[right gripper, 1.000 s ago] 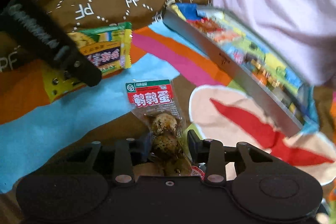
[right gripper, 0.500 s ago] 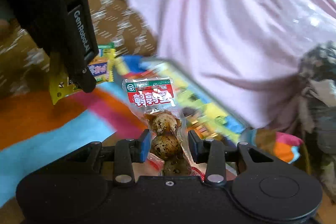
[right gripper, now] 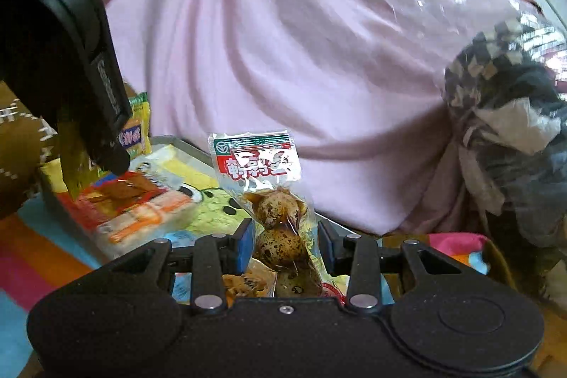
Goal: Organize snacks
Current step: 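Carry both packets into the tray and open both tools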
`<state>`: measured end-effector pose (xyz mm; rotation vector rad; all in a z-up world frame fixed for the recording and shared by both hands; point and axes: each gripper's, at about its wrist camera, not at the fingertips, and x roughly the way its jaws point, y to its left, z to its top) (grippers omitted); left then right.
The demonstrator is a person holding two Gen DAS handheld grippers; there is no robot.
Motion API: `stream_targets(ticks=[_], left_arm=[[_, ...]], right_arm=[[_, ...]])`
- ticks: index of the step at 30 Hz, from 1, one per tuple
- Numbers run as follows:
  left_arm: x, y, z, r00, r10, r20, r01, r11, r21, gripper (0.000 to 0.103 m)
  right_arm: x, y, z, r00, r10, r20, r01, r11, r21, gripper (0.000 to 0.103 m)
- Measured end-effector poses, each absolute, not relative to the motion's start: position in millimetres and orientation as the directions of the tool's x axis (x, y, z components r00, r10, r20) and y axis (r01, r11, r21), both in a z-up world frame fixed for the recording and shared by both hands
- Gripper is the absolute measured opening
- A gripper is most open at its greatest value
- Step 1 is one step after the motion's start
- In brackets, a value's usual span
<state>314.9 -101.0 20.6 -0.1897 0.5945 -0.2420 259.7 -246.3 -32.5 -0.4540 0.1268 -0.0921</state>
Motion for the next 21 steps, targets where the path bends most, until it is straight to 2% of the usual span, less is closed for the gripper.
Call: stream_targets(ticks=[11, 21], left_arm=[[369.2, -124.8, 12.7, 0.79, -0.265, -0.553, 0.159, 0.959, -0.233, 0.017], [388.6, -100.5, -11.7, 0.764, -0.226, -0.604, 0.088, 0.964, -0.25, 0.017]], right_arm=[[313.3, -251.7, -35.1, 0.975, -0.121, -0.188, 0.045, 0.93, -0.364, 0.04], [327.5, -226.5, -52.7, 0.969, -0.067, -0.237, -0.031, 0.921, -0.388, 0.042]])
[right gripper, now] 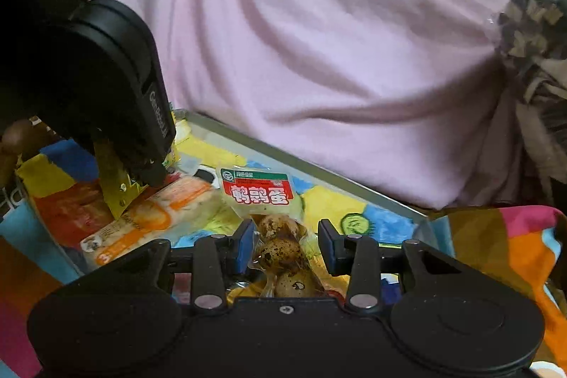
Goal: Organize snacks
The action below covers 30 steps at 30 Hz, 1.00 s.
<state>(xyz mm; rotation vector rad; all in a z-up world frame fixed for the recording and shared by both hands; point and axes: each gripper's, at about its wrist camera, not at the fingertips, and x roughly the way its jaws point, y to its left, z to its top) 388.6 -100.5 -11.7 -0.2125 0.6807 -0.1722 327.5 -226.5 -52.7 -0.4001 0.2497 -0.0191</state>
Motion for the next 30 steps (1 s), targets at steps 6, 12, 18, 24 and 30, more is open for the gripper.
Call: stream_targets(ticks=[6, 12, 18, 24, 30], left_arm=[[383.2, -94.6, -13.9, 0.773, -0.179, -0.609, 0.066, 0.977, -0.203, 0.03], [371.6, -92.3, -10.1, 0.792, -0.137, -0.595, 0.046, 0.985, -0.166, 0.071], [354.6, -89.7, 0.3, 0.815, -0.117, -0.567, 0.04, 0.988, -0.146, 0.087], [330.2, -81.2, 18.7, 0.853, -0.094, -0.513, 0.02, 0.989, -0.147, 0.1], [294.2, -64.2, 37.4, 0.885, -0.079, -0.458, 0.004, 0.986, -0.164, 0.103]], right_arm=[[325.3, -221.7, -52.4, 0.972, -0.067, -0.224, -0.028, 0.918, -0.396, 0.05], [318.5, -224.0, -46.0, 0.974, -0.061, -0.218, -0.025, 0.928, -0.372, 0.07], [305.3, -228.5, -32.6, 0.98, -0.071, -0.189, 0.002, 0.939, -0.344, 0.087], [284.8, -234.9, -14.3, 0.984, -0.076, -0.16, 0.023, 0.951, -0.308, 0.099], [252.7, -236.1, 5.8, 0.988, -0.069, -0.139, 0.028, 0.959, -0.283, 0.102]])
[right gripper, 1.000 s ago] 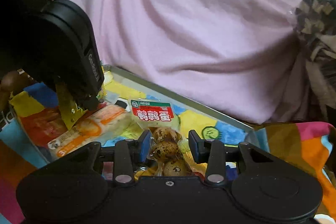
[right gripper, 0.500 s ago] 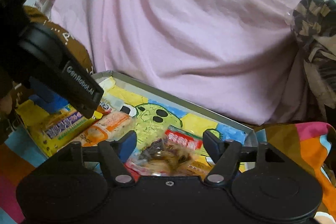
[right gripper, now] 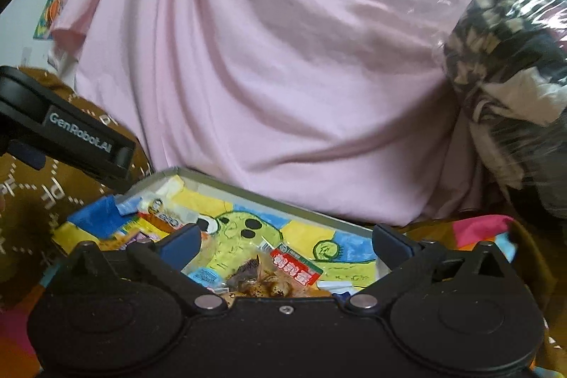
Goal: Organize snacks
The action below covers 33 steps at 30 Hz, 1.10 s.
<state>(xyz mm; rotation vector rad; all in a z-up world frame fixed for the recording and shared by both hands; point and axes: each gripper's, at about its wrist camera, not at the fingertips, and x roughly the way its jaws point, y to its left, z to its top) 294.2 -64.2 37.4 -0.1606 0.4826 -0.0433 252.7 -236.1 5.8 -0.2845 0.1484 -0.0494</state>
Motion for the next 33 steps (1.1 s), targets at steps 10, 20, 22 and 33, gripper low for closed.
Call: stream_targets(ticks=[10, 20, 22, 33], left_arm=[[228.1, -43.9, 52.1, 0.919, -0.049, -0.392, -0.028, 0.981, -0.189, 0.103], [168.3, -35.6, 53.5, 0.936, -0.027, -0.351, -0.043, 0.981, -0.19, 0.103], [158.9, -34.6, 52.9, 0.938, -0.026, -0.345, -0.044, 0.981, -0.191, 0.103], [105.6, -22.7, 42.5, 0.938, -0.008, -0.347, -0.066, 0.977, -0.201, 0.103]], right_arm=[[185.7, -240.4, 34.6, 0.992, -0.056, -0.111, 0.036, 0.984, -0.177, 0.102], [127.1, -250.7, 45.9, 0.993, -0.054, -0.108, 0.051, 0.998, -0.034, 0.102], [116.1, -250.1, 44.7, 0.992, -0.052, -0.112, 0.049, 0.998, -0.032, 0.102], [62.0, -246.6, 38.7, 0.992, -0.045, -0.121, 0.046, 0.999, 0.008, 0.102]])
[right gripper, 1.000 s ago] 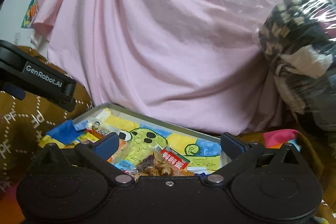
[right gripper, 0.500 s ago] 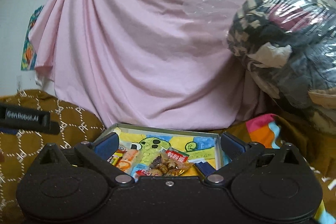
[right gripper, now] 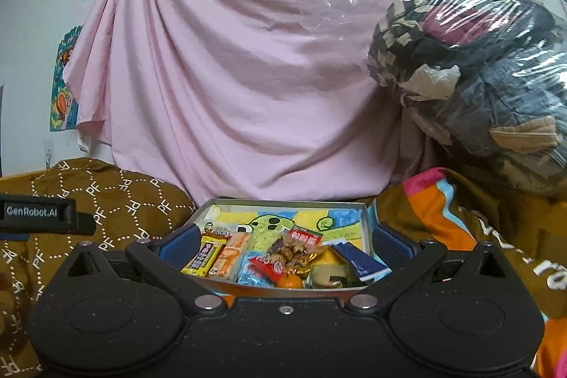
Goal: Organize snacks
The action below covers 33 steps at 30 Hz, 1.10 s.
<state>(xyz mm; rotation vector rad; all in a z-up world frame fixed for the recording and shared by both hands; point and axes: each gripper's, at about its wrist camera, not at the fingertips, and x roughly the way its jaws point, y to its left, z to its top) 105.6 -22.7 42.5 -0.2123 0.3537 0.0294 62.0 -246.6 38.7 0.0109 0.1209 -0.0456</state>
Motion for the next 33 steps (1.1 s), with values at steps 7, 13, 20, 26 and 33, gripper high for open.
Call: stream_targets(ticks=[7, 13, 20, 26, 33], left_arm=[[77.5, -16.8, 32.1, 0.932, 0.007, -0.361, -0.075, 0.982, -0.175, 0.103], [61.1, -11.6, 25.9, 0.93, 0.001, -0.367, -0.064, 0.985, -0.162, 0.103], [46.5, -9.8, 18.8, 0.93, -0.01, -0.368, -0.046, 0.989, -0.144, 0.103], [37.1, -6.3, 13.4, 0.927, -0.016, -0.374, -0.039, 0.989, -0.141, 0.103], [26.0, -3.2, 6.6, 0.916, -0.007, -0.402, -0.035, 0.995, -0.098, 0.103]], right_arm=[[34.7, -244.8, 35.4, 0.991, -0.05, -0.126, 0.054, 0.998, 0.029, 0.102], [15.1, -246.5, 30.4, 0.987, -0.069, -0.146, 0.078, 0.995, 0.059, 0.102], [-2.0, -243.3, 25.7, 0.984, -0.086, -0.154, 0.095, 0.994, 0.055, 0.102], [-13.9, -237.2, 20.6, 0.981, -0.09, -0.169, 0.099, 0.994, 0.047, 0.102], [-19.5, -228.0, 10.7, 0.972, -0.063, -0.228, 0.074, 0.996, 0.042, 0.102]])
